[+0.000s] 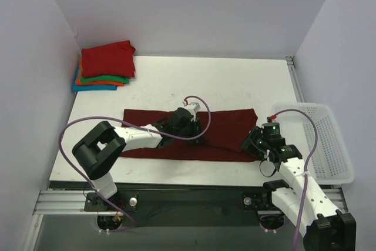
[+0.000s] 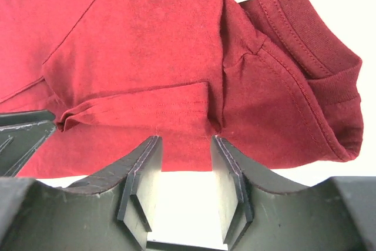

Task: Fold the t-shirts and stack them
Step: Fold the other side of the tshirt into a rectangle

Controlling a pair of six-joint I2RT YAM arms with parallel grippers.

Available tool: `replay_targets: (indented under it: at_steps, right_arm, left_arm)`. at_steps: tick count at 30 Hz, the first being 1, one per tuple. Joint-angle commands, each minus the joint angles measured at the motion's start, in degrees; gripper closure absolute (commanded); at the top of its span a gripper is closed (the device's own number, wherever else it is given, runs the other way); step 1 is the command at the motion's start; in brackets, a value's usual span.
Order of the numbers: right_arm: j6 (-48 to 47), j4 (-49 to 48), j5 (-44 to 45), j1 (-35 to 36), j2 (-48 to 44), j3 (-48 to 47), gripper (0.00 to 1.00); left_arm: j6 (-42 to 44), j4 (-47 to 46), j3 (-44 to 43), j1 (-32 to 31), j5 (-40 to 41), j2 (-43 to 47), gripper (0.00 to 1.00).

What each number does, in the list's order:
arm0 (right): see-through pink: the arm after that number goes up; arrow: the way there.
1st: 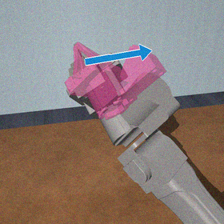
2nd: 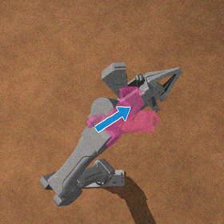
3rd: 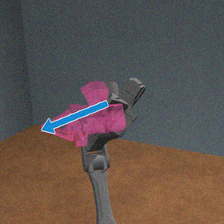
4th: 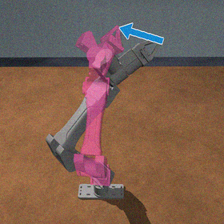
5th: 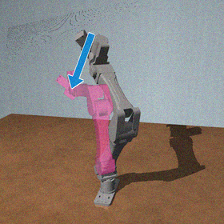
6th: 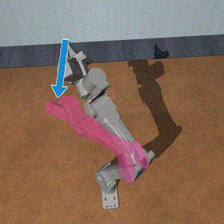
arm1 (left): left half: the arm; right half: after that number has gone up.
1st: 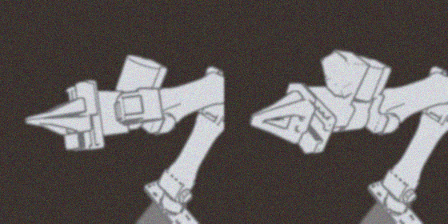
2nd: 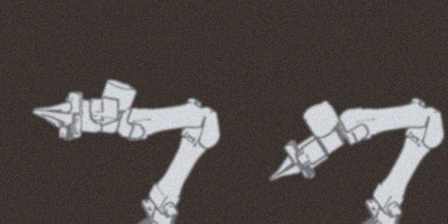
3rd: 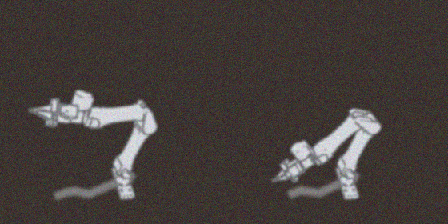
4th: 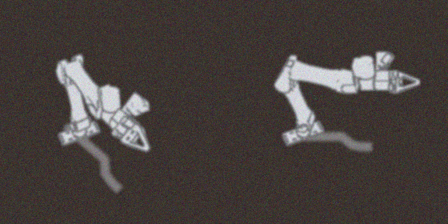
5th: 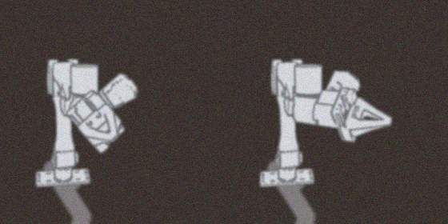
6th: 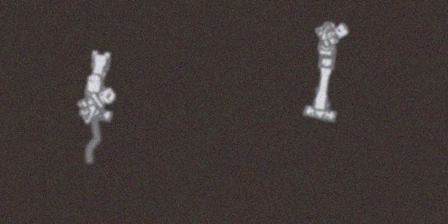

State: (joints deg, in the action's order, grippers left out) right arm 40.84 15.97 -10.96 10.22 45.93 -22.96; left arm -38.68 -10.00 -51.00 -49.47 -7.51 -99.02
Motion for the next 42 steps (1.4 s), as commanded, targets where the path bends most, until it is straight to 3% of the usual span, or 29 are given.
replay_targets:
  at_steps: [1, 5, 8, 16, 20, 28, 37, 42]
  right_arm:
    - [-0.2, 3.0, 0.9, 0.4, -0.3, -1.6, 0.61]
    - [-1.3, 1.3, 1.2, 0.6, 5.6, -5.2, 0.62]
    - [-1.2, -2.1, 1.8, 1.5, 11.4, -7.9, 0.62]
    - [-1.3, -8.8, 3.8, 4.5, 28.8, -13.9, 0.63]
    - [1.1, -10.9, 5.8, 10.0, 31.4, -12.4, 0.64]
    - [7.1, -11.0, 9.4, 21.7, 22.0, -4.8, 0.64]
    - [12.1, -5.9, 13.1, 28.7, 9.8, 0.9, 0.63]
    - [14.6, -2.2, 15.3, 31.9, 2.3, 1.7, 0.63]
  left_arm:
    - [0.2, -0.7, 0.3, -0.3, 0.6, 5.8, 0.63]
    - [0.3, 3.1, -0.3, 0.0, 3.9, 9.6, 0.62]
    - [-1.1, 8.6, -2.4, 0.9, 9.5, 10.4, 0.7]
    - [-3.8, 13.8, -3.0, 7.9, 8.7, 10.0, 0.74]
    - [-4.9, 11.9, 0.5, 11.0, 6.2, 11.7, 0.74]
    - [-3.9, 11.1, 0.8, 11.2, 2.7, 11.5, 0.74]
    - [-3.0, 11.2, -1.1, 10.8, -0.8, 8.7, 0.74]
    - [-2.6, 15.3, -0.9, 11.0, 1.5, 11.0, 0.74]
